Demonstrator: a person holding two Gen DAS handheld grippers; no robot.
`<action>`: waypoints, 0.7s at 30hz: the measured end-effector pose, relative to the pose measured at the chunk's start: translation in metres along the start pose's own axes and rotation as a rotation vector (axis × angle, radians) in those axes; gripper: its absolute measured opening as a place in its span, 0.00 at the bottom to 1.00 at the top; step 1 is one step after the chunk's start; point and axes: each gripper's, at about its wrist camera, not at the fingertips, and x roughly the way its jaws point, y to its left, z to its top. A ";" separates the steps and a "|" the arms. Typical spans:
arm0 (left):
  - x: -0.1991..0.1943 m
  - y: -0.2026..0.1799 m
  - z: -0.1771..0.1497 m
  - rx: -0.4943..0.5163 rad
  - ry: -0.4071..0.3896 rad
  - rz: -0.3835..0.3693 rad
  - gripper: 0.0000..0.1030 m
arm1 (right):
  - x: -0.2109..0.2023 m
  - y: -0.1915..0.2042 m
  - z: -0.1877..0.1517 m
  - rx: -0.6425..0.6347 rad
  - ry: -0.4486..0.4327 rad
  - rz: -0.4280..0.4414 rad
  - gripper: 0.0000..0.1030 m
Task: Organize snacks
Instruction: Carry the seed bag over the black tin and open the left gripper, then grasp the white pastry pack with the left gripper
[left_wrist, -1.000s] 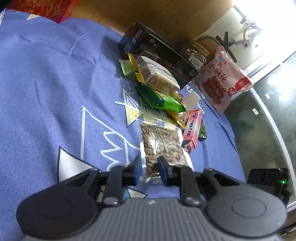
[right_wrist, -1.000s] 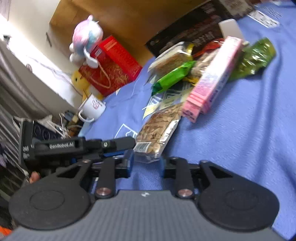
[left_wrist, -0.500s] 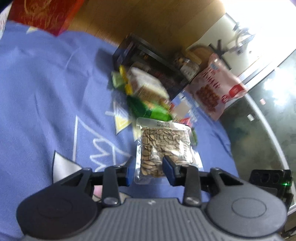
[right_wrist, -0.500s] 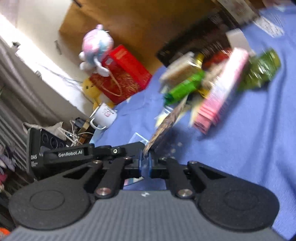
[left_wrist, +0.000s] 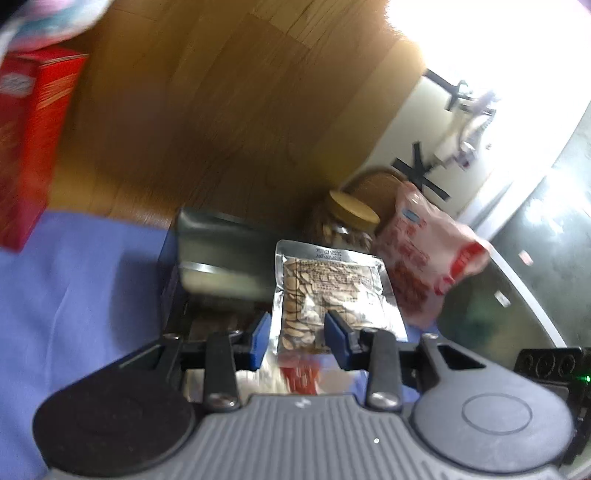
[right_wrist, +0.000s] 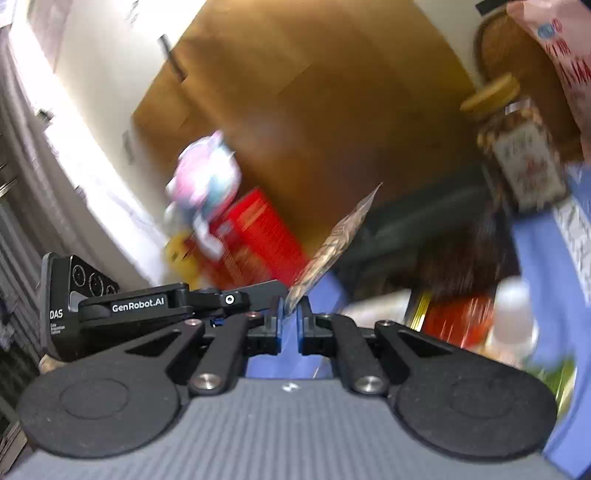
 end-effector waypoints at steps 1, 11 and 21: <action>0.012 0.001 0.006 -0.001 0.006 0.007 0.31 | 0.007 -0.008 0.010 0.003 -0.009 -0.014 0.10; 0.041 0.016 0.005 0.058 0.030 0.065 0.44 | 0.033 -0.052 0.029 -0.023 -0.043 -0.165 0.35; 0.004 0.057 -0.037 -0.069 0.079 0.061 0.60 | 0.023 -0.054 -0.029 -0.080 0.109 -0.169 0.48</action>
